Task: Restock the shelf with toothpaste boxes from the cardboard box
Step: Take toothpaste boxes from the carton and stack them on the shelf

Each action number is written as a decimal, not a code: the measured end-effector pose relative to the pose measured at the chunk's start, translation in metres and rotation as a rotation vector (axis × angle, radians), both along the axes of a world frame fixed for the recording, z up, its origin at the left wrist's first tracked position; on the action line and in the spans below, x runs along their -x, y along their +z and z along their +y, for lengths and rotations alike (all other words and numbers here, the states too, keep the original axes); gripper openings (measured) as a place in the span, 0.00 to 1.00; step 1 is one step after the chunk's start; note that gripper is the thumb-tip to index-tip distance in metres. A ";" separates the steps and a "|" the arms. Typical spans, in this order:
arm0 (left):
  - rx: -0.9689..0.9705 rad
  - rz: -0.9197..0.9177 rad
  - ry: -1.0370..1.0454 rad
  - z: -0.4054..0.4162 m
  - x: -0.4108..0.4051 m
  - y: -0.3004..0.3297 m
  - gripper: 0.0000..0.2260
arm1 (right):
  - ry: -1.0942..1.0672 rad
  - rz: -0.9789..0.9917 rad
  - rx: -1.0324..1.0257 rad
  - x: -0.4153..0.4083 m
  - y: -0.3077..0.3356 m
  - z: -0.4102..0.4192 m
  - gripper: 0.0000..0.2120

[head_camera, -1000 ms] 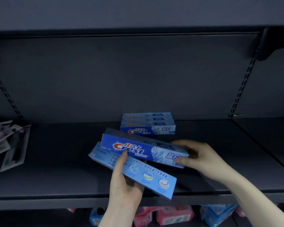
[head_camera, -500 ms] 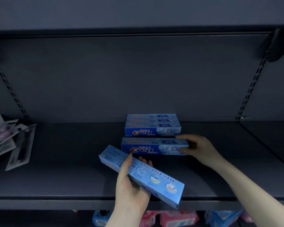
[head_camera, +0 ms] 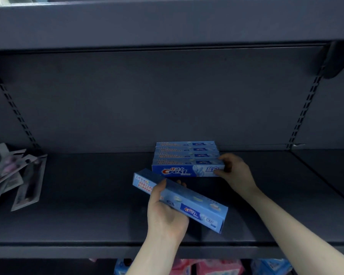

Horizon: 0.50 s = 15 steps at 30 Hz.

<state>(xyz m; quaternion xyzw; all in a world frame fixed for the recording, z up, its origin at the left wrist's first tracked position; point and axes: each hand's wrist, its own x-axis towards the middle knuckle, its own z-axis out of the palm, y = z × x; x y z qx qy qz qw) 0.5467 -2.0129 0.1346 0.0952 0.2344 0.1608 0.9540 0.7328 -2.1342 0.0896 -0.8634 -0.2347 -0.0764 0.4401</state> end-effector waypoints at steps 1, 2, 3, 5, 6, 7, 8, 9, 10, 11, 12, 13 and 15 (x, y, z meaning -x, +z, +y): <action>-0.001 0.000 0.002 0.000 -0.001 0.000 0.08 | -0.017 -0.007 0.000 -0.001 -0.001 0.001 0.18; 0.001 0.001 0.003 0.001 -0.003 -0.001 0.07 | -0.027 -0.005 0.000 0.000 -0.001 0.003 0.19; 0.005 0.001 0.004 0.001 -0.004 -0.001 0.06 | -0.034 -0.007 0.007 0.001 -0.001 0.004 0.20; 0.007 0.001 0.010 0.001 -0.007 -0.002 0.06 | -0.065 -0.048 0.010 0.007 0.002 0.004 0.22; 0.001 -0.005 0.013 0.001 -0.008 -0.002 0.06 | -0.092 -0.090 -0.005 0.010 0.004 0.003 0.23; -0.007 -0.014 0.013 0.001 -0.009 -0.001 0.06 | -0.118 -0.140 -0.035 0.016 0.007 0.002 0.22; -0.014 -0.021 0.012 0.001 -0.009 -0.002 0.05 | -0.126 -0.163 -0.081 0.023 0.011 0.000 0.19; -0.018 -0.028 0.009 0.001 -0.010 -0.002 0.05 | -0.102 -0.144 -0.143 0.030 0.015 -0.002 0.15; -0.024 -0.034 0.008 0.001 -0.010 -0.003 0.06 | -0.048 -0.077 -0.215 0.039 0.020 -0.005 0.11; -0.036 -0.041 0.006 0.001 -0.011 -0.004 0.07 | 0.028 0.022 -0.285 0.048 0.025 -0.007 0.07; -0.054 -0.046 0.007 0.001 -0.012 -0.005 0.09 | 0.119 0.126 -0.350 0.058 0.029 -0.010 0.05; -0.077 -0.048 0.010 0.002 -0.013 -0.005 0.13 | 0.212 0.211 -0.384 0.066 0.032 -0.014 0.05; -0.102 -0.026 0.025 0.002 -0.014 -0.007 0.22 | 0.383 0.276 -0.362 0.079 0.034 -0.025 0.13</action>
